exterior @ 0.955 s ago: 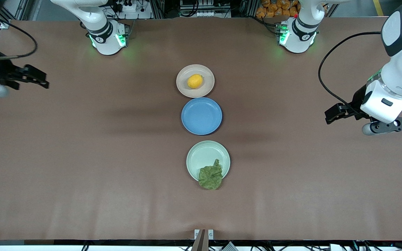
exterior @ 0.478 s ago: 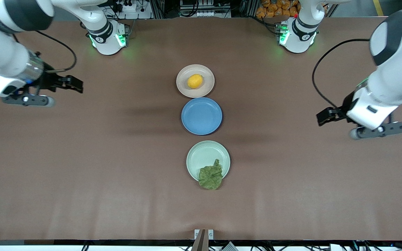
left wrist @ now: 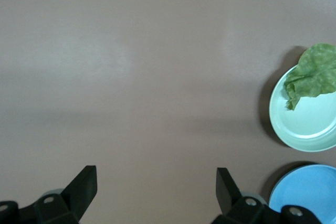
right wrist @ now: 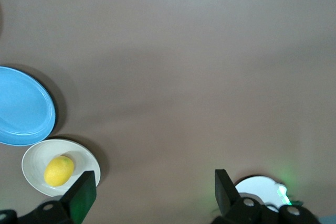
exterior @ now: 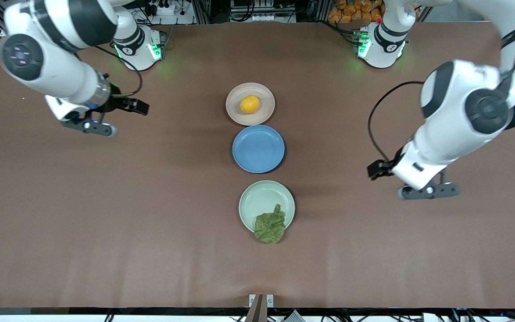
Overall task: Pick lemon and lettuce from plates
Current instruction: 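Move the right gripper to the lemon while the left gripper reaches the lettuce, then grasp the lemon with the right gripper while the left gripper grasps lettuce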
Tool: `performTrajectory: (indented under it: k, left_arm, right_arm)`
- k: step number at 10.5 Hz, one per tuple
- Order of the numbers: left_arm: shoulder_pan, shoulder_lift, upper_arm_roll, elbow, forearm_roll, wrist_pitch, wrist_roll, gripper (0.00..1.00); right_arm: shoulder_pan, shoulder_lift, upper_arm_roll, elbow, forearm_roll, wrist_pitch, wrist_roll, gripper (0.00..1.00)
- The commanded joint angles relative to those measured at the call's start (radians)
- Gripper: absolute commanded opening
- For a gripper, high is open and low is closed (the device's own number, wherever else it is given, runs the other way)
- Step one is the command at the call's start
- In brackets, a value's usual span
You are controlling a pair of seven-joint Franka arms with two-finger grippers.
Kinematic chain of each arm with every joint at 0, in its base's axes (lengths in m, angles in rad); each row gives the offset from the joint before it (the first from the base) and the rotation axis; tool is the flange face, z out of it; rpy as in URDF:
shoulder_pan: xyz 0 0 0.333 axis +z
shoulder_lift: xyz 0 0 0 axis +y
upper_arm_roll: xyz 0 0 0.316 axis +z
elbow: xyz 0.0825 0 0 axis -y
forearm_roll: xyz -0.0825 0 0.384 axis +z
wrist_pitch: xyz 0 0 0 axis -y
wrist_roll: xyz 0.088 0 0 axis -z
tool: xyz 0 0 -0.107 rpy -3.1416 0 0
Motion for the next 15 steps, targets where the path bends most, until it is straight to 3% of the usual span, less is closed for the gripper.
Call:
performTrajectory:
  k: [1,2,5,7,12,15]
  left_arm:
    - [-0.062,0.067,-0.001,-0.019,0.021,0.114,-0.101,1.00]
    - [-0.085,0.095,-0.001,-0.026,0.021,0.151,-0.138,1.00]
    - [-0.166,0.180,0.000,-0.024,0.027,0.248,-0.253,1.00]
    - [-0.211,0.240,0.002,-0.013,0.026,0.291,-0.326,1.00]
    - [-0.345,0.357,0.069,-0.006,0.024,0.441,-0.483,1.00]
    - [-0.372,0.426,0.069,0.069,0.024,0.484,-0.561,1.00]
  right_arm:
    - [0.096,-0.017,-0.005,-0.105,0.050,0.060,0.163,1.00]
    - [0.131,-0.019,-0.005,-0.161,0.098,0.122,0.221,1.00]
    - [0.252,0.009,-0.005,-0.229,0.108,0.253,0.388,1.00]
    - [0.340,0.072,-0.005,-0.229,0.163,0.339,0.516,1.00]
    - [0.530,0.242,-0.005,-0.228,0.171,0.582,0.737,1.00]
    - [0.609,0.326,-0.005,-0.228,0.170,0.705,0.800,1.00]
